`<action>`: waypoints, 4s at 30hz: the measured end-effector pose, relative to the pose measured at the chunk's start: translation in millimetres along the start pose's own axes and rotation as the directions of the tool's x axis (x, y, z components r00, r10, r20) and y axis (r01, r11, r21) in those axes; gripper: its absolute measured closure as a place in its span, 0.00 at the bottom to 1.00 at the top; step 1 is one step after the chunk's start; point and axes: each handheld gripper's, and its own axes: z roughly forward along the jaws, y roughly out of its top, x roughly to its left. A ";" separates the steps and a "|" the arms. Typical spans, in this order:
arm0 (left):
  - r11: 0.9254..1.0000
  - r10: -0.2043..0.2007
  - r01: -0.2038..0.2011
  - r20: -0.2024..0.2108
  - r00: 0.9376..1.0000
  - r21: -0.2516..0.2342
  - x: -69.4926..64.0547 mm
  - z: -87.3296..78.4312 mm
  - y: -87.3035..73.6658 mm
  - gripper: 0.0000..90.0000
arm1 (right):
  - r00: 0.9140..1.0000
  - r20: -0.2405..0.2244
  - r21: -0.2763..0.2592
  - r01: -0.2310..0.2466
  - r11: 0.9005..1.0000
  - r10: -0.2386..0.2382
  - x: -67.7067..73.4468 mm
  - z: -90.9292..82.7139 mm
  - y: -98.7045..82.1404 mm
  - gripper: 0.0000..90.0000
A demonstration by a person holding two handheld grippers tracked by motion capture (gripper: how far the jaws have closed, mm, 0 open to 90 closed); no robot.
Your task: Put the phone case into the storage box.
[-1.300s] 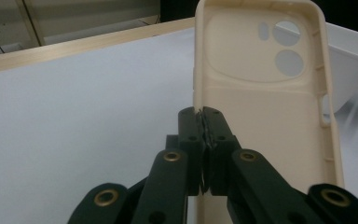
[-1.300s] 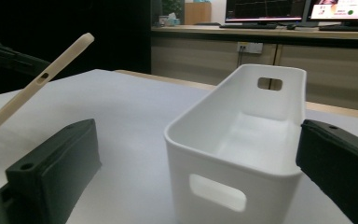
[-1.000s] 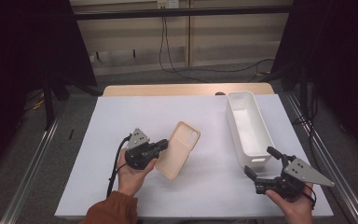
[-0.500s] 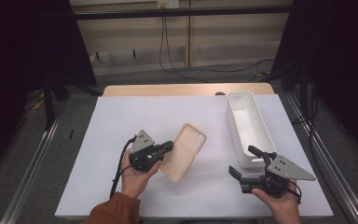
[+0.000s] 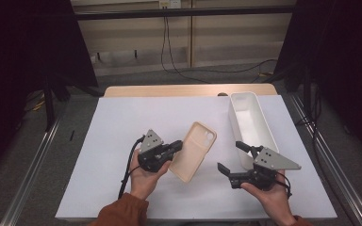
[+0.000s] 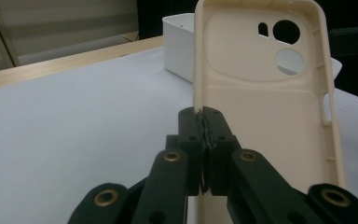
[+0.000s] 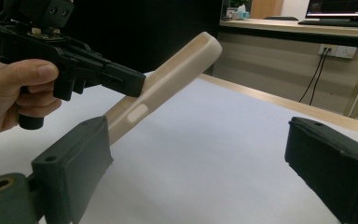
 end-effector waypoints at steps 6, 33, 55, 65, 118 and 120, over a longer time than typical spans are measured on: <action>1.000 0.009 -0.009 -0.003 1.000 -0.003 -4.5 5.5 2.6 0.97 | 1.000 0.005 -0.025 0.001 1.000 -0.001 -2.7 6.4 6.9 0.11; 0.998 0.062 -0.062 0.014 0.998 -0.011 -17.8 13.3 -3.7 0.97 | 1.000 0.017 0.037 -0.011 0.999 0.011 -9.9 32.3 5.4 0.47; 0.997 0.083 -0.083 0.011 0.997 0.001 -19.8 13.9 -7.5 0.97 | 1.000 0.022 0.062 -0.016 0.998 0.015 -12.5 31.3 4.6 0.72; 0.996 0.089 -0.089 0.018 0.996 0.009 -22.1 12.3 -8.1 0.97 | 1.000 0.024 0.058 -0.006 0.998 0.005 -14.2 31.2 5.0 0.76; 1.000 0.028 -0.027 0.049 0.998 -0.005 -9.9 19.5 -11.8 0.28 | 1.000 0.003 -0.028 0.007 1.000 -0.007 -22.0 22.7 14.3 0.90; 1.000 0.019 -0.019 0.059 0.998 -0.006 -8.2 19.2 -11.7 0.20 | 1.000 0.003 -0.030 0.002 1.000 -0.002 -23.4 22.0 14.3 0.90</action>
